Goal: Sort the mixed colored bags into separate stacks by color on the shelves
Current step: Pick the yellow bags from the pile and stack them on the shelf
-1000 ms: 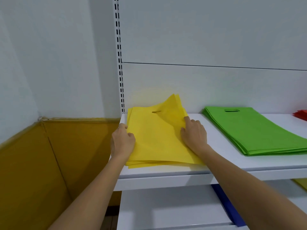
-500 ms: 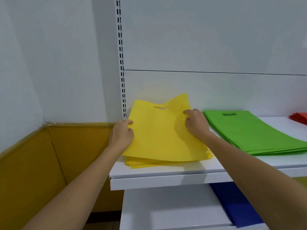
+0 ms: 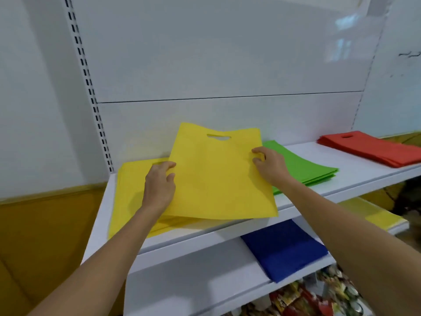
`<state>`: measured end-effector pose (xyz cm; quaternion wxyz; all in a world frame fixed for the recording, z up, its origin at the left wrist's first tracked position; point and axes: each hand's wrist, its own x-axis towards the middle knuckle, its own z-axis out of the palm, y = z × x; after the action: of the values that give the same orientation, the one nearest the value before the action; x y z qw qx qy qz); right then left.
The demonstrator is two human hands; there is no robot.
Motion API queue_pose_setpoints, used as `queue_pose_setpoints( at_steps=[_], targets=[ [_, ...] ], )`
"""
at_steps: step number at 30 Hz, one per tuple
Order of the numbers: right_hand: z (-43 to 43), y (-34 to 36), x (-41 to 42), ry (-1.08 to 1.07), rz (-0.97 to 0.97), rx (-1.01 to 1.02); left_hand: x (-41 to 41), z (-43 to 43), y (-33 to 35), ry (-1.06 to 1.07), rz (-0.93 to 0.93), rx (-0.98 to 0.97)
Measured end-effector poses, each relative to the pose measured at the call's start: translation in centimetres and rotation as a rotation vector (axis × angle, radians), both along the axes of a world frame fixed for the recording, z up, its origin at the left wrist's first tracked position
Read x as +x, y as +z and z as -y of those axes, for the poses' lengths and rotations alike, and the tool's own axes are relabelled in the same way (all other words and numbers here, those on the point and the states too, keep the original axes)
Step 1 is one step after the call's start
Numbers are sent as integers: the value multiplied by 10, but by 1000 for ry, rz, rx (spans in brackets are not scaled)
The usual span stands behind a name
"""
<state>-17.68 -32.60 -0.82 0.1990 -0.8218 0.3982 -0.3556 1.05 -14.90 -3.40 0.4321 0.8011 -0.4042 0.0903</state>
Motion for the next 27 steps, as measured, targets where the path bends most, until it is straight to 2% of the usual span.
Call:
queue_pose_setpoints(
  at_steps=[6,9,16,22,27],
  targets=[
    [38,2,-128,-166,-89,57,-89,77,-1,-210,51,10],
    [52,4,-209,-271,-142,96,-158,115,-1,-356,15,22],
    [58,3,-420,-590,-11,83,-346,194,-13,-656,1,84],
    [53,-7,-562,-788,17,109,-486,242,-30,-846,12,96],
    [50,-19,-648,-932,5,187,-578,271,-49,-1009,29,140]
  ],
)
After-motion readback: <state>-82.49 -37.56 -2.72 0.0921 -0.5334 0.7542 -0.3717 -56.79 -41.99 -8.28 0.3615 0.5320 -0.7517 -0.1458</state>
